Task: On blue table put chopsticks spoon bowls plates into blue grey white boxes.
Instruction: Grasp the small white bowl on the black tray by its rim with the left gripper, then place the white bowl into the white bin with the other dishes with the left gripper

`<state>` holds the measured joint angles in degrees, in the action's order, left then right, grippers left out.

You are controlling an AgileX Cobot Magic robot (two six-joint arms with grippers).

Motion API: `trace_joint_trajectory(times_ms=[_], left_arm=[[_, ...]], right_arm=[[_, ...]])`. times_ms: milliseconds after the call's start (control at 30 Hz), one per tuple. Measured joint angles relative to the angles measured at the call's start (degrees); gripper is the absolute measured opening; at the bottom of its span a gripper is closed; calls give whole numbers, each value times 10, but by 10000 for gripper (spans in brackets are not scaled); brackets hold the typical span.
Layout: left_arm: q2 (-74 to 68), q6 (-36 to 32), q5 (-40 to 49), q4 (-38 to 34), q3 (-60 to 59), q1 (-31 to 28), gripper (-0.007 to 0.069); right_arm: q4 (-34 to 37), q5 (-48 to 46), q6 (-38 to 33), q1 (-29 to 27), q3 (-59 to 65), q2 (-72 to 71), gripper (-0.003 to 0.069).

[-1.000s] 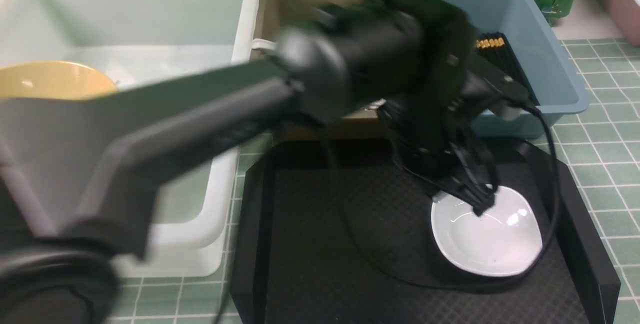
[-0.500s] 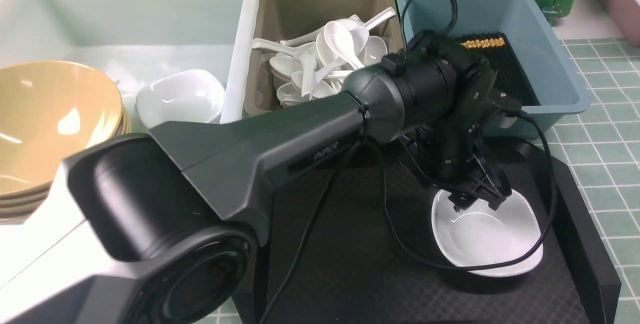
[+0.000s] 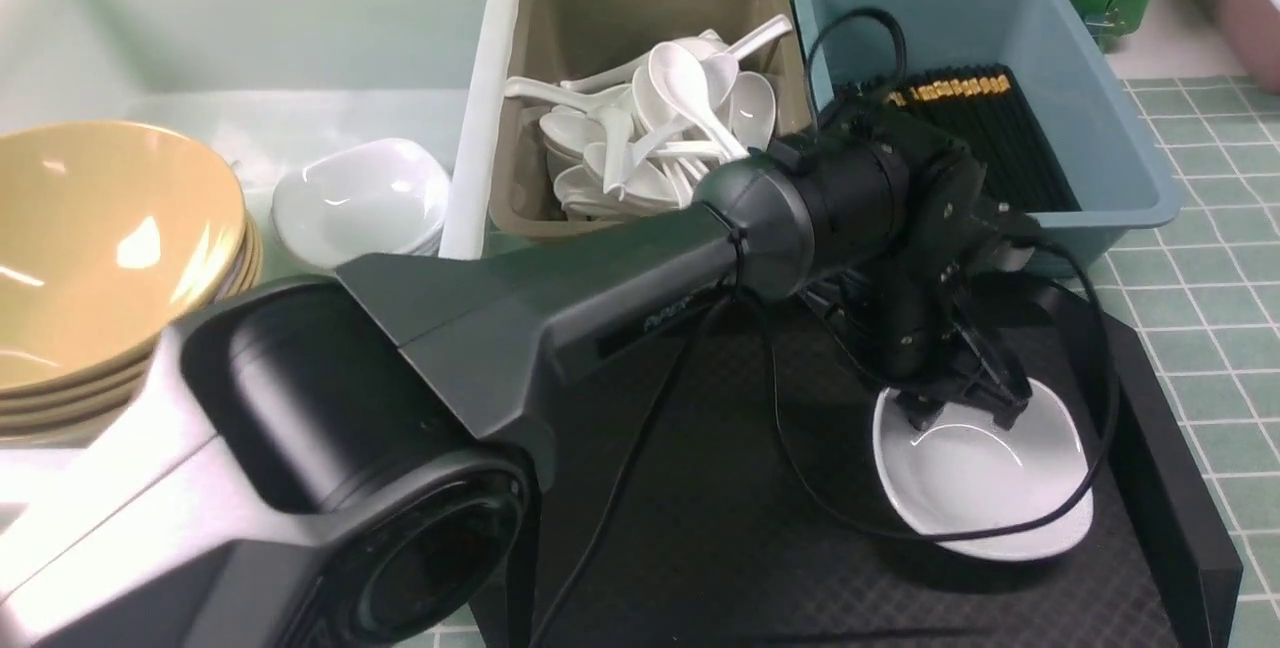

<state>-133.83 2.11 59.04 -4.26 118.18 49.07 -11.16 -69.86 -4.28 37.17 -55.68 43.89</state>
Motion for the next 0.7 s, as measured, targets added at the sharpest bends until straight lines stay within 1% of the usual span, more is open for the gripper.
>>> trace_joint_trajectory(times_ms=[33,67,133,167,267,367,433,567,667,700], left_arm=[[1,-1,3,0,1,0,101],[7,-6,11,1,7,1,73],[17,-11,22,9,14,1,48],[30,-21,39,28,22,1,26],[62,-43,72,55,32,-8,6],[134,-62,104,62,35,-46,6],[170,-67,115,63,37,-72,6],[251,-73,126,59,38,-163,6],[296,-74,127,48,24,-238,6],[299,-74,128,47,23,-249,6]], right_arm=[[0,1,0,0,0,0,48],[1,9,1,0,0,0,48],[1,21,1,0,0,0,48],[1,33,2,0,-1,0,48],[6,56,2,0,-7,3,48],[34,85,-11,0,-39,31,48],[58,91,-34,0,-60,54,48],[128,95,-95,9,-130,138,48],[153,99,-123,42,-181,201,48],[154,99,-125,45,-184,206,48]])
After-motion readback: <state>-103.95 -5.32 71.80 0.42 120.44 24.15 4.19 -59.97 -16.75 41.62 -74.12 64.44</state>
